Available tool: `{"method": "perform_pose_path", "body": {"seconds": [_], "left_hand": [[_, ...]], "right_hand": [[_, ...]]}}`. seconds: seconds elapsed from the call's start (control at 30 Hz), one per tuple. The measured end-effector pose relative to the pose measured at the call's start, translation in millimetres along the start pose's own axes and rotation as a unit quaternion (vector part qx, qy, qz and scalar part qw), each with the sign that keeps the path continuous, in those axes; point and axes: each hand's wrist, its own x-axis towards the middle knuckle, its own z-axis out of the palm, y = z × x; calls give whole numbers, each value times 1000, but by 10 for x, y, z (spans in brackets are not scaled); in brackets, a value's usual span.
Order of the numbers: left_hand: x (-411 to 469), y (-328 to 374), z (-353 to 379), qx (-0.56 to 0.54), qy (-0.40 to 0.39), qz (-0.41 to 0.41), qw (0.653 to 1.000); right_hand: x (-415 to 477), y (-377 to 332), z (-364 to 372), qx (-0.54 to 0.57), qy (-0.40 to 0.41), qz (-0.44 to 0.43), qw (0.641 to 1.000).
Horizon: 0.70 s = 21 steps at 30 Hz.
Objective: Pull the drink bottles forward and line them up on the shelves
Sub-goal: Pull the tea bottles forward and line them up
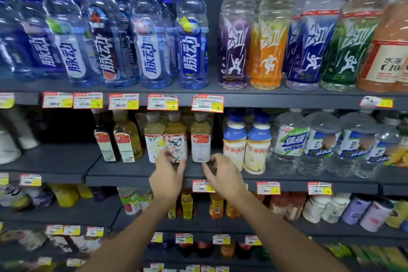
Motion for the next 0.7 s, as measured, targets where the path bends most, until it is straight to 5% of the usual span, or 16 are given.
{"method": "perform_pose_path", "body": {"seconds": [0.27,0.7], "left_hand": [[85,-139,-88,33,-112,2,993],[9,-30,-32,45,-128,-16,991]], "right_hand": [[296,-438,429,-55,23,255,965],[150,-379,276,-82,-2,234,969]]}}
